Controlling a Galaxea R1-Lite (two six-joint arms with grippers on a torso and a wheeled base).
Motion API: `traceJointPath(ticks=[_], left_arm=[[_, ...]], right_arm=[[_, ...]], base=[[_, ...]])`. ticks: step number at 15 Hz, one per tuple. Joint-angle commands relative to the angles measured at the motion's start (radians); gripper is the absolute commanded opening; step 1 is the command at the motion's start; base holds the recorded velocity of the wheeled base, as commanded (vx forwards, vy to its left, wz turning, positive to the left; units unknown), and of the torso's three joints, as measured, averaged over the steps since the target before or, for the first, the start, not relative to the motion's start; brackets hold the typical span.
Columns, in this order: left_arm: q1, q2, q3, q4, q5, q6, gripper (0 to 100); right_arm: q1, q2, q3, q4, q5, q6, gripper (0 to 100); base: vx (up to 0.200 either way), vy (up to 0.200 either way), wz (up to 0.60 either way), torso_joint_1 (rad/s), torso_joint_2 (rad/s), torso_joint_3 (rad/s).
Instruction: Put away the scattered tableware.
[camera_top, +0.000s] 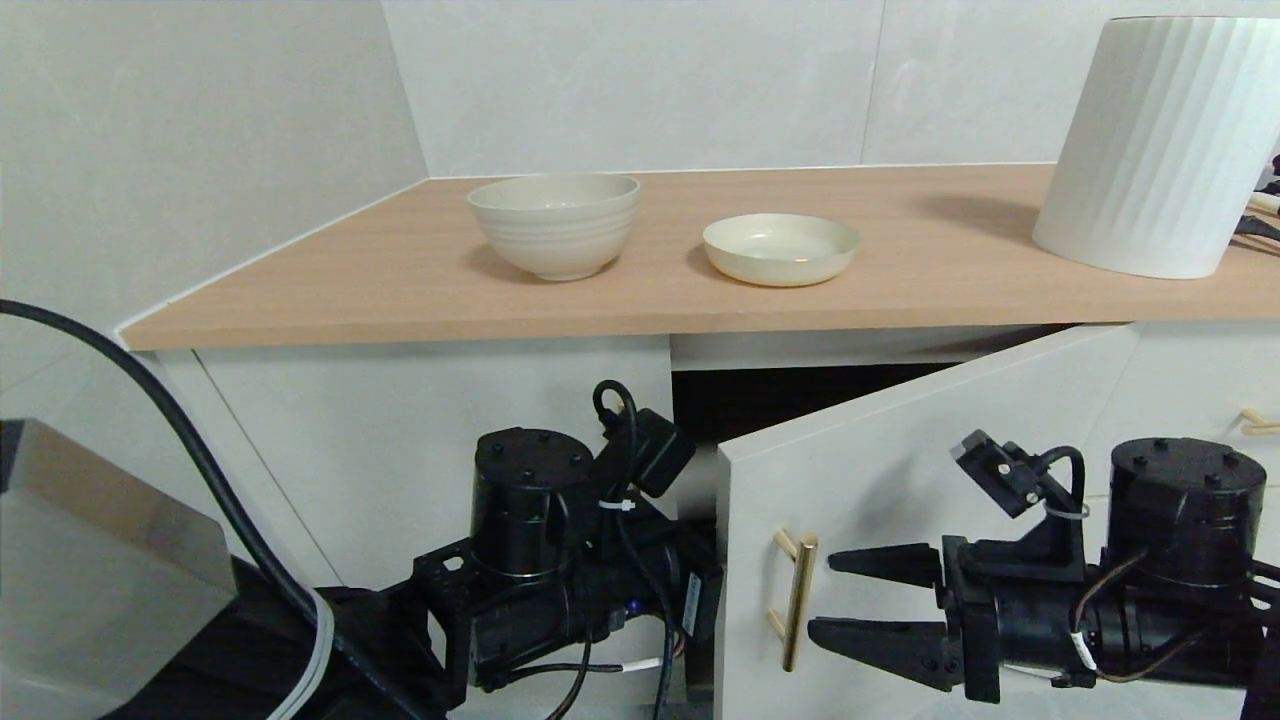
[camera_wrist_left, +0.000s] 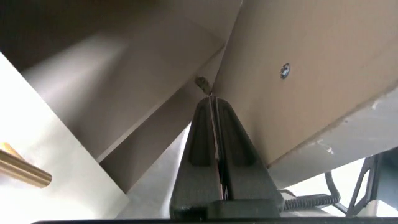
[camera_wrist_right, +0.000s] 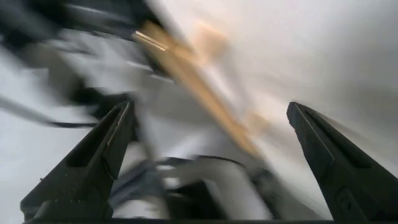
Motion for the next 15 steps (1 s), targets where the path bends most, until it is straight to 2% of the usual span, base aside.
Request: traceJointPath(ticks=[1,3,5,6,7,11,15], left_arm=[[-0.001,-0.011,0.001,0.001,-0.008,-0.001,0],[-0.001,-0.009,0.003,0.001,-0.008,-0.002,0],[-0.001,-0.015,0.006,-0.001,-0.005,-0.036,0],[-0.001,-0.018,0.003,-0.001,-0.005,-0.060,0],[-0.001,-0.017,0.003,-0.001,-0.005,-0.068,0],[-0.001,-0.015,0.001,-0.001,-0.005,-0.070,0],[-0.008,-0.008,-0.049,0.027,0.017,-0.068,0]], right_arm=[[-0.012,-0.098,0.122,-0.004,-0.120,-0.072,100],[-0.009,-0.266,0.181,0.051,-0.142,-0.082,100],[-0.010,-0.409,0.181,0.188,-0.148,-0.080,100],[-0.010,-0.483,0.157,0.306,-0.150,-0.078,100],[-0.012,-0.509,0.129,0.364,-0.151,-0.080,100],[-0.012,-0.533,0.108,0.395,-0.151,-0.078,100],[-0.013,-0.538,0.109,0.396,-0.151,-0.078,100]], base=[[0.000,0.000,0.00,0.000,0.00,0.000],[0.000,0.000,0.00,0.000,0.00,0.000],[0.000,0.000,0.00,0.000,0.00,0.000],[0.000,0.000,0.00,0.000,0.00,0.000],[0.000,0.000,0.00,0.000,0.00,0.000],[0.000,0.000,0.00,0.000,0.00,0.000],[-0.200,0.000,0.00,0.006,0.00,0.000]])
